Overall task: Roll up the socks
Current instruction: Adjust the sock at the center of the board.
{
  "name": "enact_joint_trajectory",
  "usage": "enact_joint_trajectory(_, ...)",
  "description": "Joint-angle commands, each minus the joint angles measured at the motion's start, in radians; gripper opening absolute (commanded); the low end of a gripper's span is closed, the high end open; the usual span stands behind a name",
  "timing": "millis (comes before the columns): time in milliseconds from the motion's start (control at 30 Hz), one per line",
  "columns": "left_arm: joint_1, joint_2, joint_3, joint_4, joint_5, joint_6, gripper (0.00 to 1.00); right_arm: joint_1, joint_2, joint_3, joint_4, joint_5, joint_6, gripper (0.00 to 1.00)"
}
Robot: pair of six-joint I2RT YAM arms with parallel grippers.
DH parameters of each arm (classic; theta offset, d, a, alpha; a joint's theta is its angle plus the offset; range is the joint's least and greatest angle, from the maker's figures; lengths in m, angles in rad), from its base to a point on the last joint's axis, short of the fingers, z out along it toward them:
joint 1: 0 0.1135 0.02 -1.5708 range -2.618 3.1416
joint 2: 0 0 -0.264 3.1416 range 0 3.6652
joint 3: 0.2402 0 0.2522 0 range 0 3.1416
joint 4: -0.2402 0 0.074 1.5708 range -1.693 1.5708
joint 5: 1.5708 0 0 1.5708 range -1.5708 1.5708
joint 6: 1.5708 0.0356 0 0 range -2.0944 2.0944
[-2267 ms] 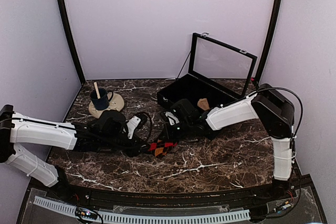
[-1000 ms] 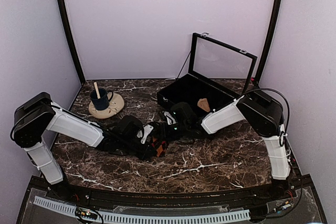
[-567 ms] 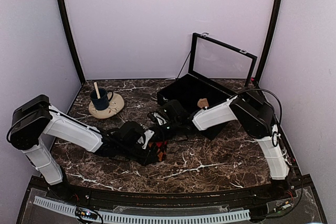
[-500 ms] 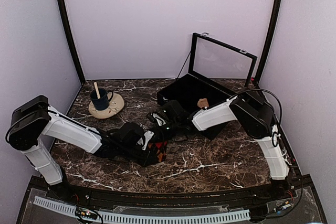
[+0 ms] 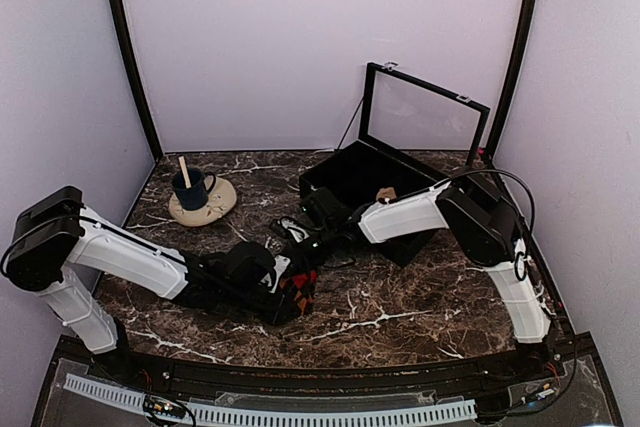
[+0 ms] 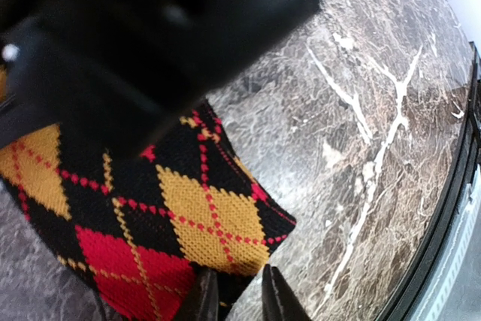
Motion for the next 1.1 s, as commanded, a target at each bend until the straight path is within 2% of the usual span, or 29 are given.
enact_joint_trajectory(0, -0.017, -0.061, 0.027, -0.177, -0.041, -0.002, 0.26, -0.002, -0.005, 0.011, -0.169, 0.075, -0.094, 0.03)
enact_joint_trajectory(233, -0.017, -0.156, 0.093, -0.253, -0.132, 0.009, 0.30, -0.001, -0.112, 0.038, -0.159, 0.093, -0.180, 0.12)
enact_joint_trajectory(400, -0.017, -0.248, 0.078, -0.264, -0.167, -0.027, 0.30, -0.002, -0.164, 0.059, -0.181, 0.088, -0.215, 0.28)
enact_joint_trajectory(633, -0.017, -0.382, -0.001, -0.294, -0.196, -0.045, 0.30, 0.005, -0.252, 0.004, -0.182, 0.099, -0.231, 0.33)
enact_joint_trajectory(833, -0.017, -0.560, -0.099, -0.360, -0.276, -0.085, 0.31, 0.053, -0.347, -0.068, -0.261, 0.245, -0.335, 0.35)
enact_joint_trajectory(1067, -0.016, -0.755, -0.154, -0.449, -0.376, -0.103, 0.31, 0.183, -0.409, -0.124, -0.383, 0.484, -0.464, 0.37)
